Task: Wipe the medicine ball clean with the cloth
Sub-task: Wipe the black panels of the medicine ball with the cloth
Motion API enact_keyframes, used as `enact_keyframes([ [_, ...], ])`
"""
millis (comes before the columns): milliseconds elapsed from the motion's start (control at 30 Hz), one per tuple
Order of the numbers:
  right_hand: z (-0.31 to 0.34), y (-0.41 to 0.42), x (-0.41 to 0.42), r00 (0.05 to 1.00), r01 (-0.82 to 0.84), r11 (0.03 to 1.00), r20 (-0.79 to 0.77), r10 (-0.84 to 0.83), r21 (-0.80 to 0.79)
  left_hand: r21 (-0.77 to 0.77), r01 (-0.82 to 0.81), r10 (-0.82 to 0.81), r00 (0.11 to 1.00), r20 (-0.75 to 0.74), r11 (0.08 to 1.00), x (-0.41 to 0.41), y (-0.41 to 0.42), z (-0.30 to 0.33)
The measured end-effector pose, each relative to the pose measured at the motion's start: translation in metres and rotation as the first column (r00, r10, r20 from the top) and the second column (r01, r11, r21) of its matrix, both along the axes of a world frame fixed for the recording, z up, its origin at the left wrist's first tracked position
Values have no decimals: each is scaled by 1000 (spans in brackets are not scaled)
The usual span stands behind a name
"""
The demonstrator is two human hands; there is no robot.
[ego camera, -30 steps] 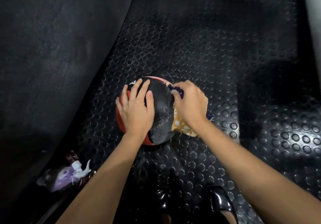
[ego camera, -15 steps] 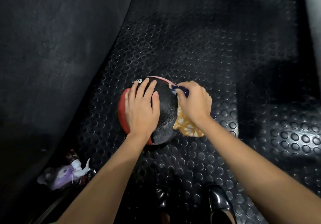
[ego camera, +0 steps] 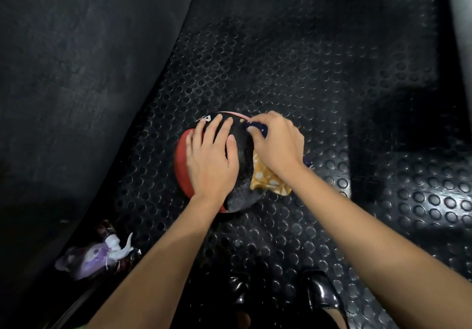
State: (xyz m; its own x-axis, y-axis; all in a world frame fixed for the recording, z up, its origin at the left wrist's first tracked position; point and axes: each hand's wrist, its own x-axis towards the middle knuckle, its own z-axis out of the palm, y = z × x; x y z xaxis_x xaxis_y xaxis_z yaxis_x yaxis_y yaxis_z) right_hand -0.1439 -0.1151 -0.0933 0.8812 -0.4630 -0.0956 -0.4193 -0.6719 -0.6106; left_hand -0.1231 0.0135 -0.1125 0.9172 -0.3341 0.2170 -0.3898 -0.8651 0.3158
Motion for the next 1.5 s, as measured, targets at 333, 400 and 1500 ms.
enact_keyframes([
  [333, 6, -1, -3, 993, -116, 993, 5, 116, -35, -19, -22, 22, 1000, 4, 1000, -2, 0, 1],
  [400, 7, -5, 2, 992, -129, 990, -6, 129, -64, -21, -16, 16, 1000, 9, 1000, -2, 1, 0],
  [1500, -13, -2, -38, 987, 159, 981, 20, -162, 108, -60, -21, 20, 1000, -19, 998, -5, -4, 0],
])
